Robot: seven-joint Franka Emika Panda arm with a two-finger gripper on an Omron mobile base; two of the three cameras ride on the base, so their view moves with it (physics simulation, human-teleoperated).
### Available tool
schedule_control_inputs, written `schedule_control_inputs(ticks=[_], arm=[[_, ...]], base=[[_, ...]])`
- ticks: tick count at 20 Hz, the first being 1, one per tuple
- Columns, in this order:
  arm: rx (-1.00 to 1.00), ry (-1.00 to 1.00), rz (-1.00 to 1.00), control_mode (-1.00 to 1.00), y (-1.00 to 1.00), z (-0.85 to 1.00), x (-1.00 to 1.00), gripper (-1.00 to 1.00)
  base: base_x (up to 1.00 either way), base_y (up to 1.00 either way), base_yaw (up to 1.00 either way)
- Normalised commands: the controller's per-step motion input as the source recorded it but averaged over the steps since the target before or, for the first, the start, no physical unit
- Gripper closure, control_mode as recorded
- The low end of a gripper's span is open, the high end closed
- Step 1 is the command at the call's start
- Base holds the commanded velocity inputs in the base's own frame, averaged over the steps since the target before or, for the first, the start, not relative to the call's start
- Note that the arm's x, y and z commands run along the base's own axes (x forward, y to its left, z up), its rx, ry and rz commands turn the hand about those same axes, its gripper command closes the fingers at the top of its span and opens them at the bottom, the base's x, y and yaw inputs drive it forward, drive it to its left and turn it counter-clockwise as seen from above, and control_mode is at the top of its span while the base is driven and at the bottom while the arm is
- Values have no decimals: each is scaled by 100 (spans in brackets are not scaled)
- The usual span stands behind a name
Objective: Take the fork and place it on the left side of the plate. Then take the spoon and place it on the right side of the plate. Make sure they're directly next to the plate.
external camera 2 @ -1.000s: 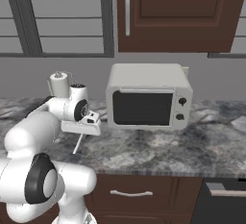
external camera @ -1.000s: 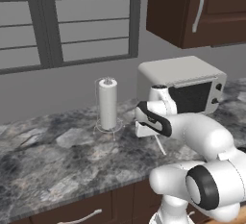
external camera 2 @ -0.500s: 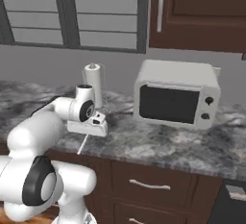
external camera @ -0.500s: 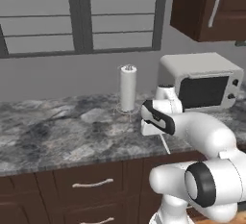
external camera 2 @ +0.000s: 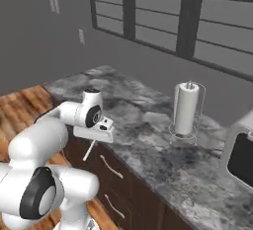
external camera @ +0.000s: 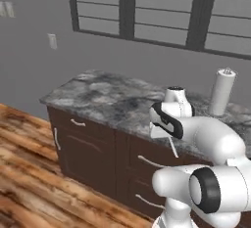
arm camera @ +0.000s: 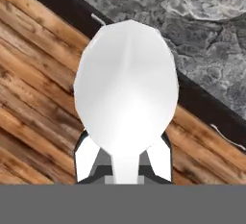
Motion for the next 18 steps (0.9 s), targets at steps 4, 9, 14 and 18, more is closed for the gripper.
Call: schedule_control_inputs(ticks=[4, 9, 14, 18], arm=[[0, 0, 0, 100, 0, 0, 0, 100], [0, 0, 0, 100, 0, 0, 0, 100], [0, 0, 0, 100, 0, 0, 0, 100], [0, 0, 0, 100, 0, 0, 0, 100]], base=[[-4, 1, 100], [8, 0, 97], [78, 9, 31], [94, 21, 3]])
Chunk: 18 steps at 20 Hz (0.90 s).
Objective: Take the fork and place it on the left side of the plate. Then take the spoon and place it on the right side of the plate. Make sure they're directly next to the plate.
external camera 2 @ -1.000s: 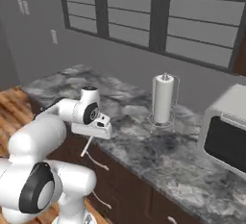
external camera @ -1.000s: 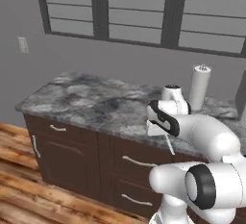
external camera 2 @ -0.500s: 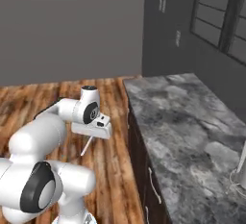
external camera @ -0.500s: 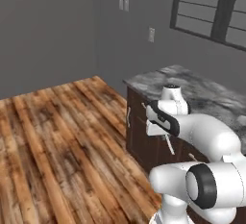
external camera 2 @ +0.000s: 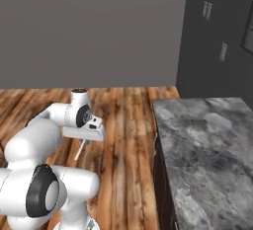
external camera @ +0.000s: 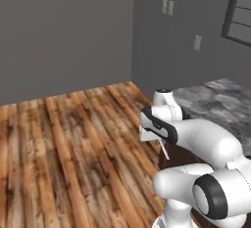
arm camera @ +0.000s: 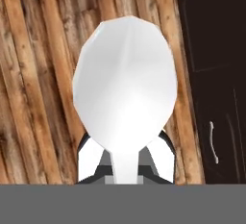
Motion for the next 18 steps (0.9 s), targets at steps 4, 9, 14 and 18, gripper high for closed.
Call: schedule_control_inputs(ticks=[4, 9, 14, 18], arm=[[0, 0, 0, 100, 0, 0, 0, 100], [0, 0, 0, 100, 0, 0, 0, 100], [0, 0, 0, 100, 0, 0, 0, 100], [0, 0, 0, 100, 0, 0, 0, 100]], base=[[93, 22, 8], [86, 23, 18], [80, 25, 22], [79, 26, 23]])
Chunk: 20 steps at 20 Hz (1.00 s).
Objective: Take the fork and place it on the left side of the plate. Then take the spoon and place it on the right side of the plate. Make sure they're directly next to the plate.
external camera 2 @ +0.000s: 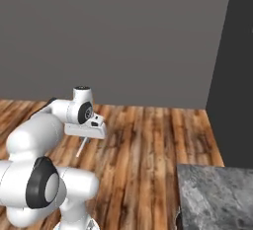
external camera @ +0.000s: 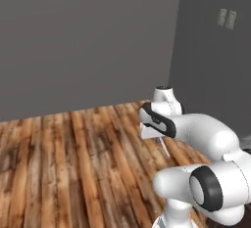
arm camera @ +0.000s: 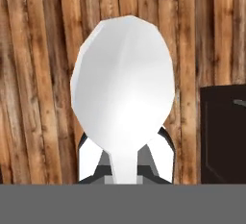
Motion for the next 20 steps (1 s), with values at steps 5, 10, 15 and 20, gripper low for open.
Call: schedule_control_inputs(ticks=[5, 10, 15, 20], arm=[[0, 0, 0, 100, 0, 0, 0, 100], [0, 0, 0, 100, 0, 0, 0, 100], [0, 0, 0, 100, 0, 0, 0, 100], [0, 0, 0, 100, 0, 0, 0, 100]], base=[[79, 27, 25], [67, 21, 39], [60, 17, 47], [64, 5, 49]])
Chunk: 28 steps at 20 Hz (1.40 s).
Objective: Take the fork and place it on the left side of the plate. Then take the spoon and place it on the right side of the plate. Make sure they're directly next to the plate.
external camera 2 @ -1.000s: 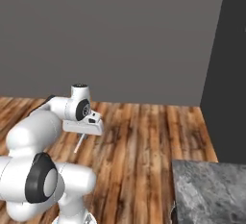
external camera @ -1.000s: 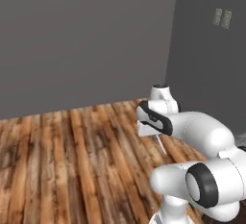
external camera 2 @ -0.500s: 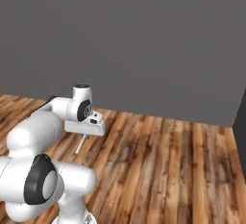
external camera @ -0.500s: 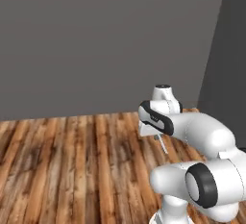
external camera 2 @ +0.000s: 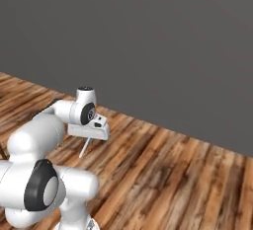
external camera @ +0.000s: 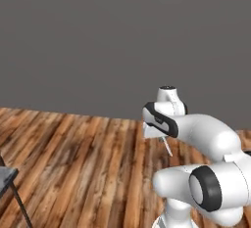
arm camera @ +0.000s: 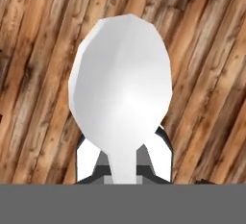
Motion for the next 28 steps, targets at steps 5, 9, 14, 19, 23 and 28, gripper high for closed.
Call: schedule_control_inputs(ticks=[5, 9, 14, 19, 23, 28], arm=[[0, 0, 0, 100, 0, 0, 0, 100], [0, 0, 0, 100, 0, 0, 0, 100], [0, 0, 0, 100, 0, 0, 0, 100], [0, 0, 0, 100, 0, 0, 0, 100], [0, 0, 0, 100, 0, 0, 0, 100], [0, 0, 0, 100, 0, 0, 0, 100]], base=[[80, 0, 40], [85, -9, 30], [84, -8, 31], [83, -4, 33], [82, -3, 37], [84, -3, 34]])
